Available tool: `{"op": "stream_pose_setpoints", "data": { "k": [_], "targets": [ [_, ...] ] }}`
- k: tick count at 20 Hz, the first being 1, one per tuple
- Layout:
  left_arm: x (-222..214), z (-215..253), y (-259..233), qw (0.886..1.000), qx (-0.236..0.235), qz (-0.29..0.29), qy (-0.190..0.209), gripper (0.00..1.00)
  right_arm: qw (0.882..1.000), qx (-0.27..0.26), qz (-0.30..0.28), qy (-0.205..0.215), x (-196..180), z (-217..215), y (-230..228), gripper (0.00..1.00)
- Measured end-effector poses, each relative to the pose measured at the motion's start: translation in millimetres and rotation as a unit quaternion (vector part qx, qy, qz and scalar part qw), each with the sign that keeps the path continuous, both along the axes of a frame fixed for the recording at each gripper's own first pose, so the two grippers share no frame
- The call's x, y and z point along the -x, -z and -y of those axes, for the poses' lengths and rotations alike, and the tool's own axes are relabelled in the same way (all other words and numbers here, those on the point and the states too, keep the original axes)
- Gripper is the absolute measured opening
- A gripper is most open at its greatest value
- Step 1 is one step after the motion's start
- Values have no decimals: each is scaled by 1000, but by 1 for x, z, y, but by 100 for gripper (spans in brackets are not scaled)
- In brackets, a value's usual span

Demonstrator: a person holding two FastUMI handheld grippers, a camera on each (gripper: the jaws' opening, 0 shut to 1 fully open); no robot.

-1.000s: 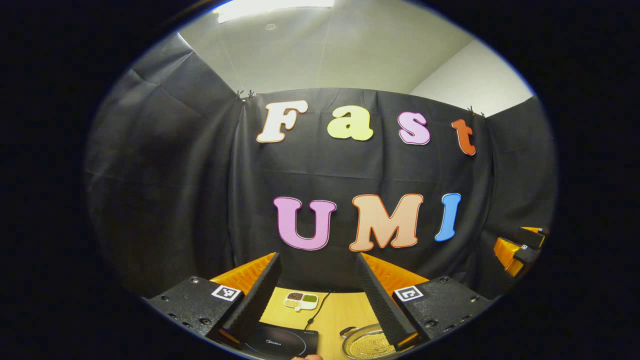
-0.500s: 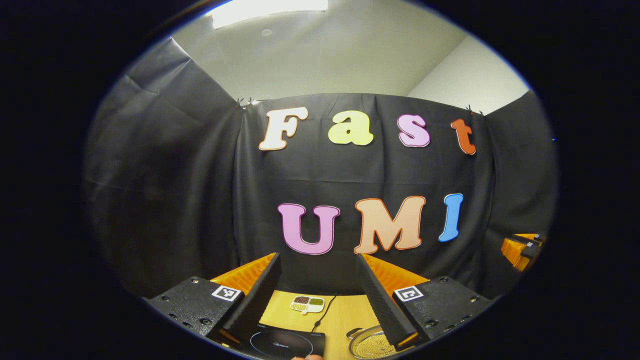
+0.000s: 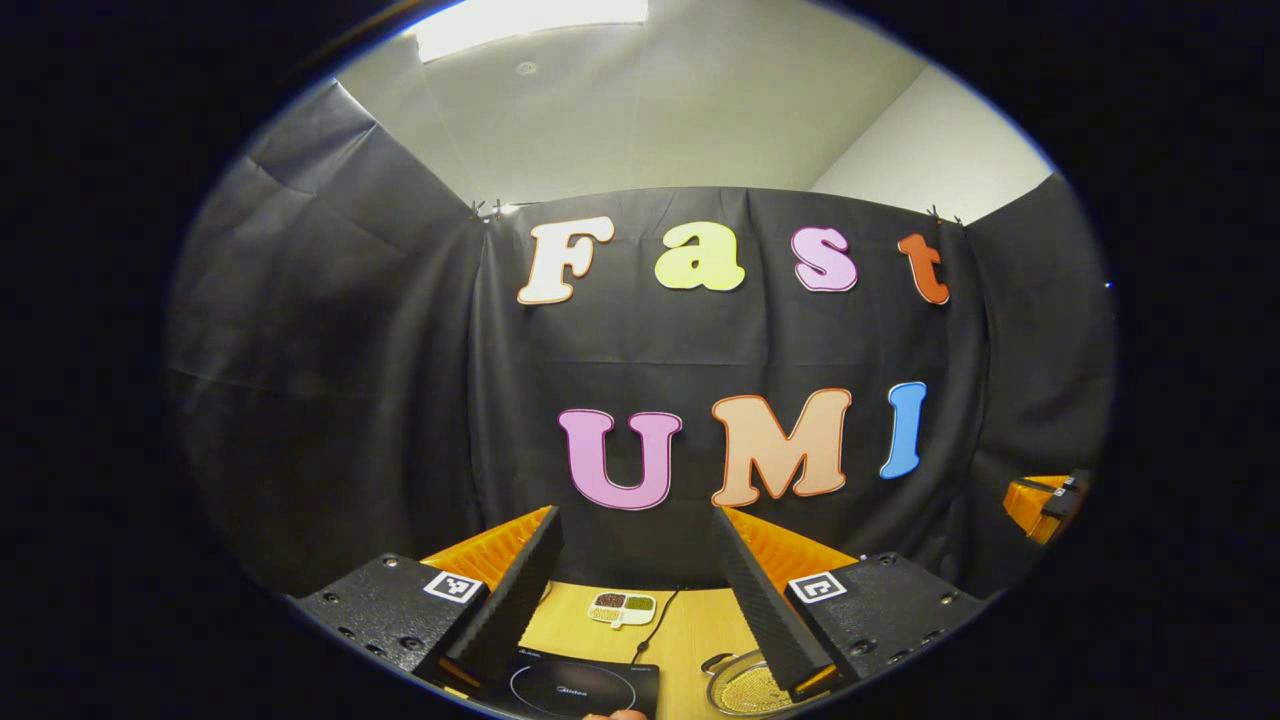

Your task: First push the handle of the pot to place it horizontally, then grasp the pot with both hands and set it on the induction cooktop.

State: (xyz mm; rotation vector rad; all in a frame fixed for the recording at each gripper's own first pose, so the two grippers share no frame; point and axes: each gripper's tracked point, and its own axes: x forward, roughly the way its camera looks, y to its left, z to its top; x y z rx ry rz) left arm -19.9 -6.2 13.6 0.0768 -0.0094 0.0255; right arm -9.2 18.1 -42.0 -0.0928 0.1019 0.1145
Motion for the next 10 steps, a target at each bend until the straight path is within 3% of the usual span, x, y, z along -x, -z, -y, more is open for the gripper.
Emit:
{"op": "stream_pose_setpoints", "data": {
  "k": [5, 6, 10],
  "targets": [
    [-2, -5, 0, 1000, -8, 0, -4, 92, 999, 19, -42, -22, 7, -6, 42, 9],
    [-3, -6, -1, 1000, -9, 0, -5, 95, 998, 22, -55, -28, 10, -8, 53, 9],
    [-1, -11, -1, 1000, -9, 2, -12, 92, 992, 36, -112, -56, 29, -17, 107, 10]
  ]
}}
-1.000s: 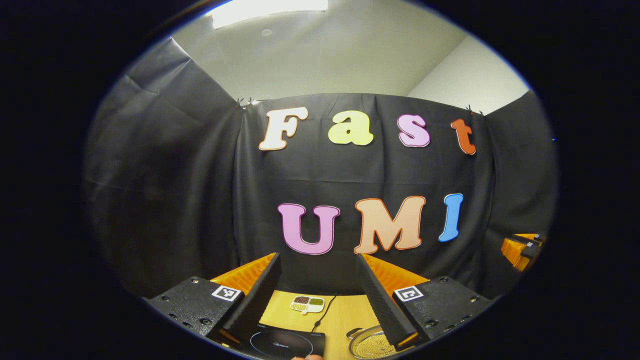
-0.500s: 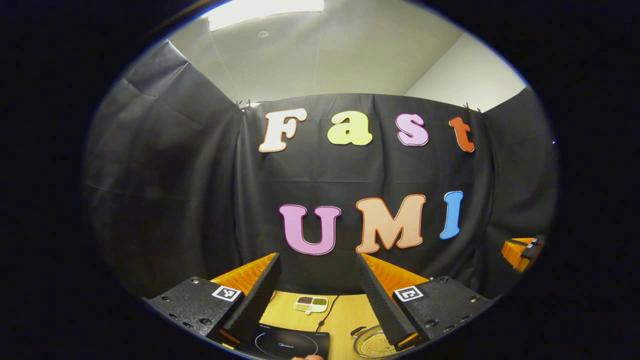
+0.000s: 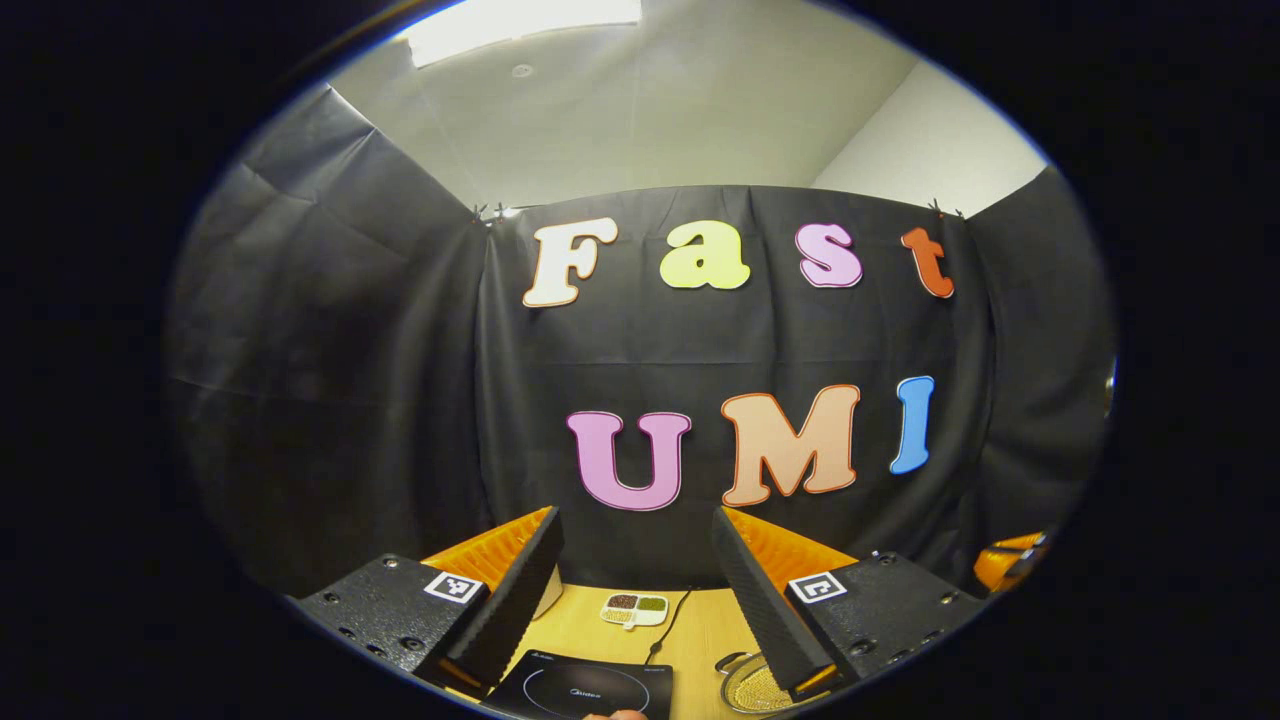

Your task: First push the handle of the pot to place it horizontally, then grasp the pot with both hands and set it on the induction cooktop.

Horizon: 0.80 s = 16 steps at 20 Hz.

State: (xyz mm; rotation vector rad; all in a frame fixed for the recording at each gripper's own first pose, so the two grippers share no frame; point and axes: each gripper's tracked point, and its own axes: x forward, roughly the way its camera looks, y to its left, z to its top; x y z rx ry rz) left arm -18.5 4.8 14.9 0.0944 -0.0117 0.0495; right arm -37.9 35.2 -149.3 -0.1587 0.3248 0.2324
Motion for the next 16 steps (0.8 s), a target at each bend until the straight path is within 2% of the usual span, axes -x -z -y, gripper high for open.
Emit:
{"op": "stream_pose_setpoints", "data": {
  "k": [7, 8, 9, 13, 14, 16],
  "targets": [
    [2, -13, 0, 1000, -12, 3, -17, 92, 992, 22, -119, -45, 44, -9, 105, 8],
    [3, -15, 0, 1000, -12, 3, -19, 95, 989, 25, -135, -51, 49, -8, 117, 8],
    [3, -17, 0, 1000, -12, 3, -21, 92, 987, 28, -149, -56, 56, -8, 130, 8],
    [6, -24, 0, 999, -13, 3, -32, 92, 975, 39, -206, -76, 78, -9, 179, 8],
    [7, -26, 0, 999, -12, 3, -34, 95, 971, 44, -221, -81, 83, -9, 190, 5],
    [9, -30, 1, 999, -10, 2, -41, 92, 963, 50, -248, -92, 90, -7, 215, 8]
  ]
}}
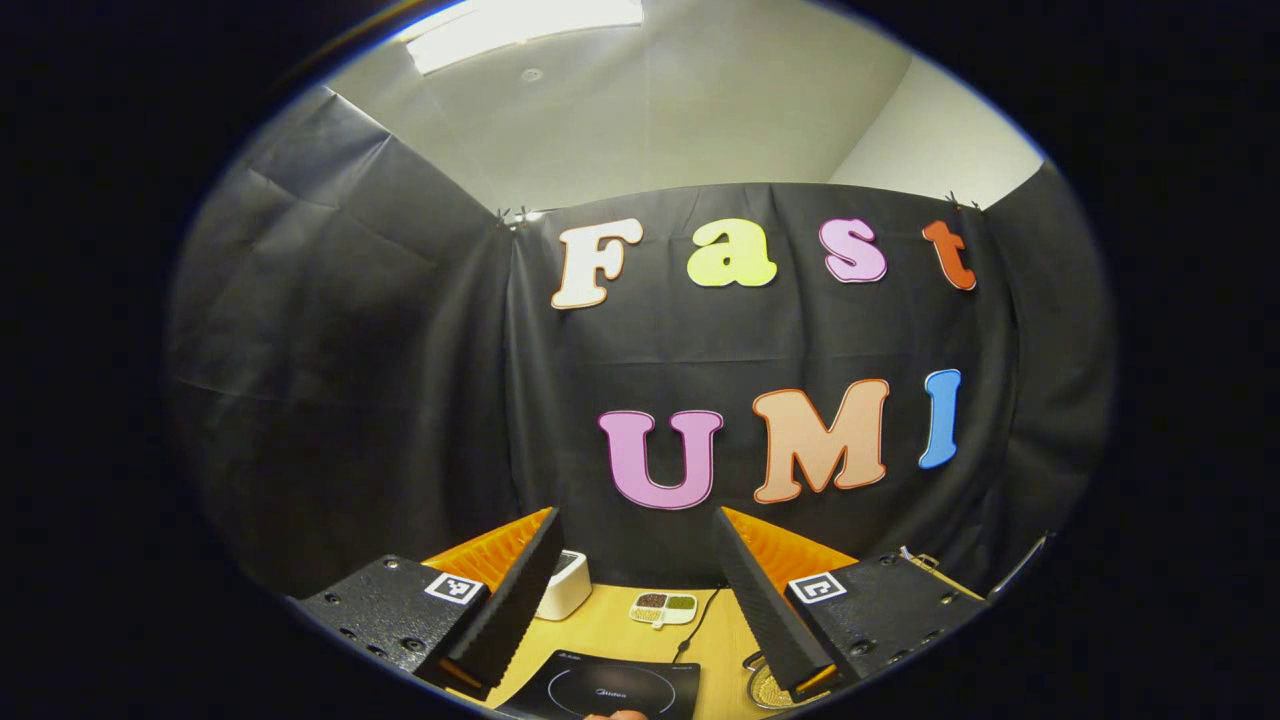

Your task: First push the handle of the pot to place it horizontally, then grasp the pot with both hands and set it on the induction cooktop.

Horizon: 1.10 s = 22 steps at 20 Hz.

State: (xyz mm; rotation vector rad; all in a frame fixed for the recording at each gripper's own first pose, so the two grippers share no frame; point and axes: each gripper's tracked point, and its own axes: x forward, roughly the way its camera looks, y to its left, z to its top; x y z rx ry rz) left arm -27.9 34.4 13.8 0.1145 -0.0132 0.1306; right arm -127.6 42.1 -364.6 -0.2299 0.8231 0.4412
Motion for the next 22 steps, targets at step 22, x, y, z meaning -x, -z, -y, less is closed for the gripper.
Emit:
{"op": "stream_pose_setpoints", "data": {
  "k": [22],
  "targets": [
    [21, 15, 20, 997, 9, -12, -71, 92, 994, 51, -87, -30, -24, 71, 95, 2]
  ]
}}
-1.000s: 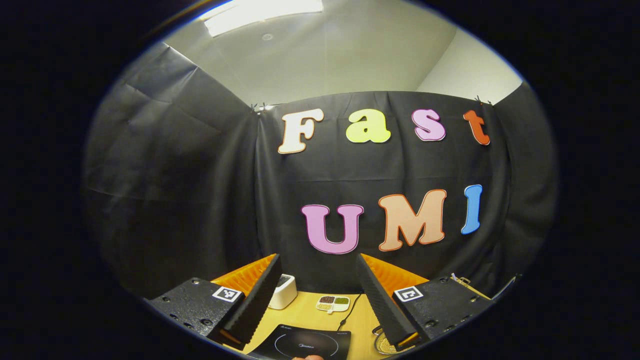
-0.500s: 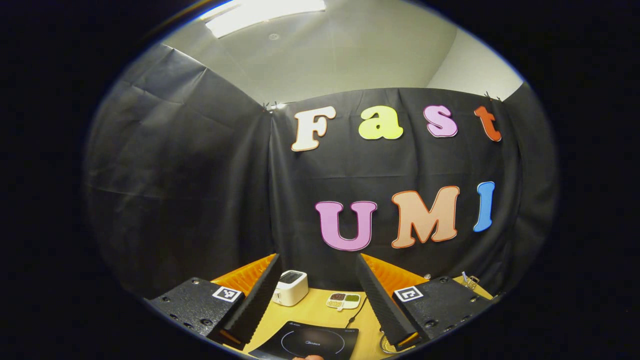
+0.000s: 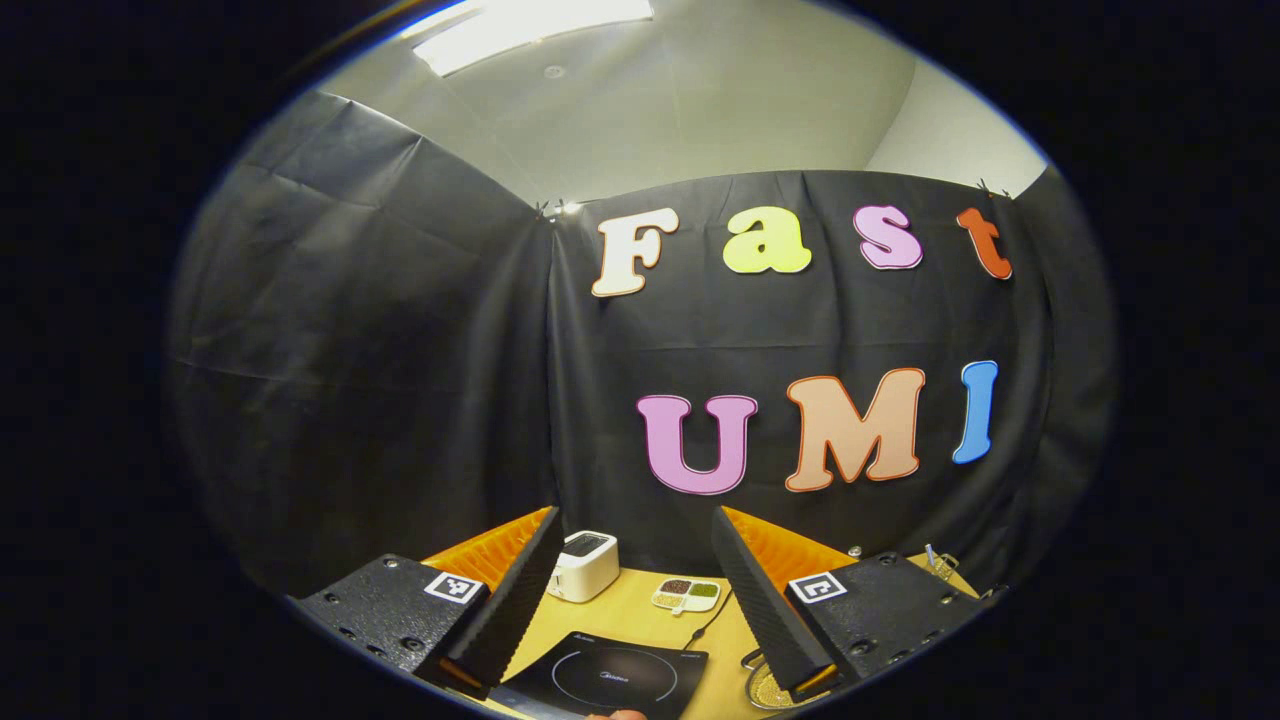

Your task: First push the handle of the pot to place it horizontally, then grasp the pot with both hands and set it on the induction cooktop.

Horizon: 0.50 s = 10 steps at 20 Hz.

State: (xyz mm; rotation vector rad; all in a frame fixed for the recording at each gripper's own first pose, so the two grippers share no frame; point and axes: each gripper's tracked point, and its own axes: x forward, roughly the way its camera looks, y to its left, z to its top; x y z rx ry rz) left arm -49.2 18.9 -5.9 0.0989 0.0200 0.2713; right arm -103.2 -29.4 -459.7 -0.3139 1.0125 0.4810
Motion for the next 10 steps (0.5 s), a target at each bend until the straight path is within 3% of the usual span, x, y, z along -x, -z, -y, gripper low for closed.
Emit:
{"op": "stream_pose_setpoints", "data": {
  "k": [1, 2, 7, 10],
  "targets": [
    [0, 5, 4, 1000, 1, -2, 0, 95, 1000, 0, 4, 1, -6, 4, 0, 2],
    [1, 9, 8, 1000, 0, -4, 1, 92, 1000, 0, 8, 1, -13, 7, 1, 3],
    [-1, 27, 24, 1000, 3, -23, 3, 92, 1000, 2, 24, 8, -45, 21, 2, 3],
    [-8, 41, 37, 999, 20, -32, 17, 96, 999, 3, 32, 27, -60, 29, 2, 2]
  ]
}}
